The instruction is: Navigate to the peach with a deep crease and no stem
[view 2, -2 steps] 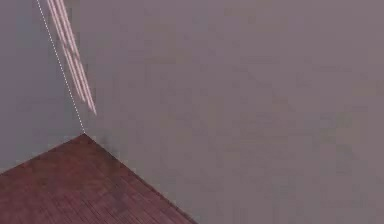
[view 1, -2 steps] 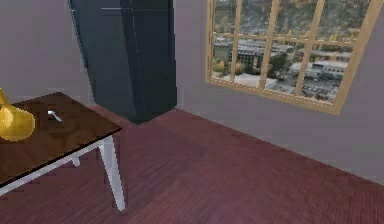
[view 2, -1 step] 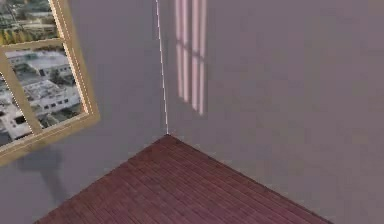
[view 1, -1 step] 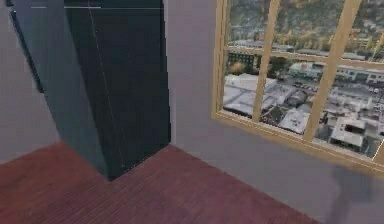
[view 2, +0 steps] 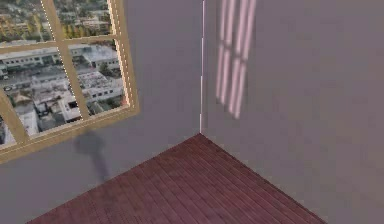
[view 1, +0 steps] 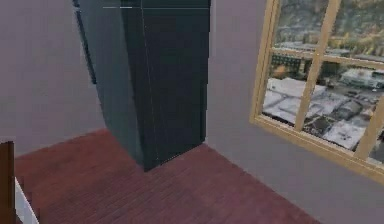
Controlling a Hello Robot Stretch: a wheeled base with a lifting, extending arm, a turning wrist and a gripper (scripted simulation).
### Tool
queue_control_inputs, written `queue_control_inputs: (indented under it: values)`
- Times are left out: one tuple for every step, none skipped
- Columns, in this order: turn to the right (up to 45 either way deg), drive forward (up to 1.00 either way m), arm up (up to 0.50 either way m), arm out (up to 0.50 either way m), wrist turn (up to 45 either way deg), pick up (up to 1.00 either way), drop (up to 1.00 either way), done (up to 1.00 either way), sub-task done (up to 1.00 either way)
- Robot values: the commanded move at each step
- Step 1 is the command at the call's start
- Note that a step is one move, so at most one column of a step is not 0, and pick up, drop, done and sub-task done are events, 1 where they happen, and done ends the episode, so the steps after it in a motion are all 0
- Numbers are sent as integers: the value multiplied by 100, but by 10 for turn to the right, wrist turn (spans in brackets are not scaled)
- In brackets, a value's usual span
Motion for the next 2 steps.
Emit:
queue_control_inputs:
  values:
    - [0,25,0,0,0,0,0,0,0]
    - [-330,0,0,0,0,0,0,0,0]
